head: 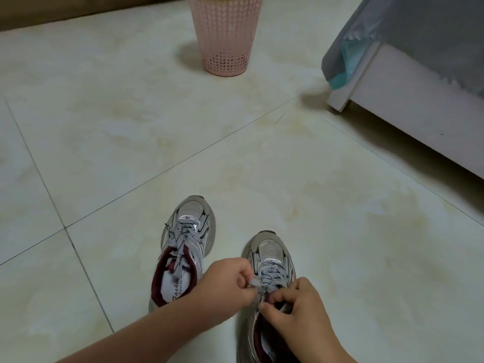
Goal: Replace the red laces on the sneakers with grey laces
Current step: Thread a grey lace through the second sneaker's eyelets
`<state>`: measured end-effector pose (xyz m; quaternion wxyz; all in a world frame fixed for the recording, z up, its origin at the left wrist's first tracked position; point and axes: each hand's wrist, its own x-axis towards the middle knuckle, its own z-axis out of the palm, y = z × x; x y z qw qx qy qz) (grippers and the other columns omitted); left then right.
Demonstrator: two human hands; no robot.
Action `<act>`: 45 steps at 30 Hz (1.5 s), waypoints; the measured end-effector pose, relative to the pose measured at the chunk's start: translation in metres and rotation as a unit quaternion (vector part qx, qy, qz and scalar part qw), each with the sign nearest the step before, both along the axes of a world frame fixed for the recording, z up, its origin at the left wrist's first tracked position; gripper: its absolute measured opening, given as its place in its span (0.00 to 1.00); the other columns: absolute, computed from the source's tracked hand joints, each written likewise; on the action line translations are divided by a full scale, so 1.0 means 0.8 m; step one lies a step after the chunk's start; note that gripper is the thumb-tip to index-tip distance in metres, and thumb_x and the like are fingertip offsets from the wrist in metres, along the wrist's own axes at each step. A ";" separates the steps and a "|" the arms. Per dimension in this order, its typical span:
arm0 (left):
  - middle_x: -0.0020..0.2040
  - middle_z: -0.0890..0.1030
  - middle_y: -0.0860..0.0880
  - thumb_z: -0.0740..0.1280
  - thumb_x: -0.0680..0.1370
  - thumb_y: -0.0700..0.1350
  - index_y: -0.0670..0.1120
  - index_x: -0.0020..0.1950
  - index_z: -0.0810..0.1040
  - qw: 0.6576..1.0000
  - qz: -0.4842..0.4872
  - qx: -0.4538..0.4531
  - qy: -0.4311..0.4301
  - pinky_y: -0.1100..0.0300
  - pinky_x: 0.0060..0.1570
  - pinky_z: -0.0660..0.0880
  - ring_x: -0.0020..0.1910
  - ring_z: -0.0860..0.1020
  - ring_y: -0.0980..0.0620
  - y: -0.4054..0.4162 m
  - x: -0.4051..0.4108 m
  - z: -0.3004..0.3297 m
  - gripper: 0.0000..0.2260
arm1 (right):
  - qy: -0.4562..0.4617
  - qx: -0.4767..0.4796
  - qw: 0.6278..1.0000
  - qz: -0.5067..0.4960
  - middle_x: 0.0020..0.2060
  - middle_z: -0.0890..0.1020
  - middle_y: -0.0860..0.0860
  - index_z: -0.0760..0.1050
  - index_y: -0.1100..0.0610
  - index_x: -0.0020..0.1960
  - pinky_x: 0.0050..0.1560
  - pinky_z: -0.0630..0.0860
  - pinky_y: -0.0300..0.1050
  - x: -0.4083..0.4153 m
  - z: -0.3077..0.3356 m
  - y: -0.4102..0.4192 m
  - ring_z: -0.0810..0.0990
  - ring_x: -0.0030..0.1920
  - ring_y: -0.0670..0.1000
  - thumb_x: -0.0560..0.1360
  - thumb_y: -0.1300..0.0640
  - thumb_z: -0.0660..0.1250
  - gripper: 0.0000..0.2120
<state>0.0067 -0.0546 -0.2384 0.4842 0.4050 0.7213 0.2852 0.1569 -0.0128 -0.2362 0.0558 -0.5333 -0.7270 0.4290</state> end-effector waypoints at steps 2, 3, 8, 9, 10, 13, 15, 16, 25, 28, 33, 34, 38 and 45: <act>0.25 0.71 0.55 0.68 0.69 0.38 0.52 0.33 0.76 1.000 -0.006 0.012 0.012 0.66 0.30 0.65 0.26 0.67 0.56 0.001 0.000 0.000 0.09 | 0.028 -0.038 0.998 -0.029 0.37 0.68 0.48 0.75 0.45 0.26 0.39 0.67 0.29 0.001 -0.005 0.002 0.73 0.37 0.43 0.64 0.59 0.76 0.15; 0.24 0.69 0.56 0.67 0.69 0.38 0.52 0.35 0.78 0.999 -0.018 0.012 0.024 0.68 0.28 0.64 0.25 0.65 0.58 0.001 0.000 0.000 0.09 | 0.041 -0.055 0.997 -0.034 0.37 0.69 0.49 0.76 0.48 0.27 0.38 0.68 0.28 0.002 -0.006 0.003 0.72 0.33 0.41 0.65 0.62 0.75 0.14; 0.20 0.67 0.56 0.70 0.70 0.45 0.53 0.28 0.74 0.996 -0.052 0.016 0.065 0.69 0.26 0.58 0.22 0.64 0.59 -0.002 0.003 0.001 0.12 | 0.068 -0.108 0.991 -0.038 0.38 0.70 0.49 0.80 0.54 0.33 0.37 0.67 0.26 0.004 -0.007 0.007 0.71 0.32 0.40 0.67 0.65 0.72 0.08; 0.20 0.67 0.56 0.70 0.70 0.45 0.53 0.27 0.73 0.996 -0.052 0.015 0.074 0.68 0.26 0.59 0.23 0.64 0.59 -0.002 0.004 0.000 0.12 | 0.074 -0.112 0.990 -0.042 0.38 0.70 0.49 0.79 0.52 0.32 0.37 0.67 0.26 0.004 -0.006 0.007 0.71 0.32 0.40 0.67 0.65 0.72 0.10; 0.20 0.68 0.56 0.70 0.70 0.45 0.53 0.27 0.72 0.995 -0.053 0.013 0.081 0.68 0.26 0.59 0.23 0.65 0.59 -0.002 0.004 0.000 0.13 | 0.080 -0.115 0.989 -0.045 0.38 0.71 0.49 0.79 0.51 0.31 0.37 0.67 0.26 0.004 -0.006 0.007 0.71 0.32 0.40 0.67 0.66 0.72 0.11; 0.21 0.71 0.59 0.68 0.71 0.45 0.50 0.30 0.75 0.991 -0.071 0.014 0.108 0.69 0.26 0.62 0.23 0.67 0.61 -0.003 0.009 0.001 0.09 | 0.090 -0.126 0.987 -0.043 0.39 0.71 0.50 0.79 0.51 0.32 0.37 0.67 0.26 0.005 -0.004 0.007 0.72 0.33 0.40 0.67 0.65 0.72 0.11; 0.22 0.69 0.54 0.67 0.72 0.45 0.46 0.35 0.78 0.989 -0.076 0.025 0.127 0.70 0.26 0.62 0.24 0.68 0.62 -0.003 0.012 0.003 0.06 | 0.097 -0.133 0.985 -0.043 0.39 0.71 0.50 0.80 0.49 0.32 0.37 0.67 0.26 0.005 -0.003 0.007 0.72 0.32 0.39 0.67 0.65 0.72 0.12; 0.23 0.68 0.53 0.67 0.72 0.45 0.47 0.36 0.78 0.987 -0.080 0.029 0.134 0.70 0.26 0.62 0.24 0.68 0.62 -0.002 0.012 0.004 0.06 | 0.099 -0.135 0.985 -0.041 0.39 0.71 0.50 0.81 0.49 0.33 0.37 0.67 0.26 0.005 -0.002 0.008 0.72 0.31 0.38 0.68 0.65 0.72 0.12; 0.22 0.71 0.64 0.67 0.72 0.45 0.50 0.30 0.72 0.990 -0.054 0.029 0.124 0.69 0.27 0.63 0.24 0.68 0.63 -0.006 0.016 0.008 0.11 | 0.123 -0.152 0.980 -0.036 0.39 0.71 0.50 0.80 0.48 0.33 0.37 0.68 0.26 0.006 0.003 0.010 0.72 0.30 0.34 0.68 0.66 0.72 0.14; 0.21 0.71 0.61 0.68 0.72 0.45 0.51 0.29 0.72 0.991 -0.045 0.033 0.122 0.70 0.27 0.63 0.24 0.68 0.62 -0.005 0.018 0.007 0.12 | 0.127 -0.151 0.980 -0.034 0.39 0.70 0.50 0.80 0.48 0.33 0.37 0.68 0.26 0.006 0.003 0.010 0.72 0.30 0.34 0.68 0.66 0.73 0.14; 0.25 0.67 0.54 0.66 0.73 0.48 0.51 0.31 0.70 0.976 -0.093 0.038 0.192 0.68 0.28 0.61 0.25 0.65 0.59 0.001 0.018 0.006 0.11 | 0.122 -0.151 0.981 -0.027 0.39 0.70 0.49 0.81 0.47 0.34 0.38 0.68 0.25 0.008 0.003 0.011 0.72 0.31 0.36 0.68 0.65 0.72 0.13; 0.25 0.66 0.53 0.66 0.73 0.48 0.50 0.30 0.68 0.974 -0.098 0.036 0.201 0.67 0.27 0.61 0.25 0.64 0.58 0.001 0.018 0.006 0.13 | 0.122 -0.152 0.981 -0.026 0.39 0.70 0.50 0.81 0.48 0.34 0.38 0.68 0.25 0.008 0.004 0.010 0.72 0.31 0.36 0.68 0.65 0.72 0.13; 0.25 0.66 0.53 0.65 0.74 0.49 0.50 0.28 0.64 0.969 -0.109 0.030 0.220 0.67 0.28 0.62 0.25 0.64 0.58 0.003 0.018 0.005 0.16 | 0.119 -0.150 0.981 -0.016 0.40 0.70 0.50 0.81 0.48 0.35 0.38 0.68 0.25 0.009 0.005 0.011 0.72 0.31 0.36 0.69 0.65 0.72 0.12; 0.27 0.65 0.54 0.63 0.74 0.49 0.51 0.29 0.59 0.948 -0.151 0.045 0.275 0.64 0.32 0.61 0.30 0.66 0.56 0.003 0.024 0.006 0.17 | 0.100 -0.144 0.984 0.028 0.41 0.69 0.50 0.79 0.46 0.35 0.41 0.67 0.25 0.013 0.005 0.016 0.71 0.38 0.42 0.71 0.70 0.65 0.19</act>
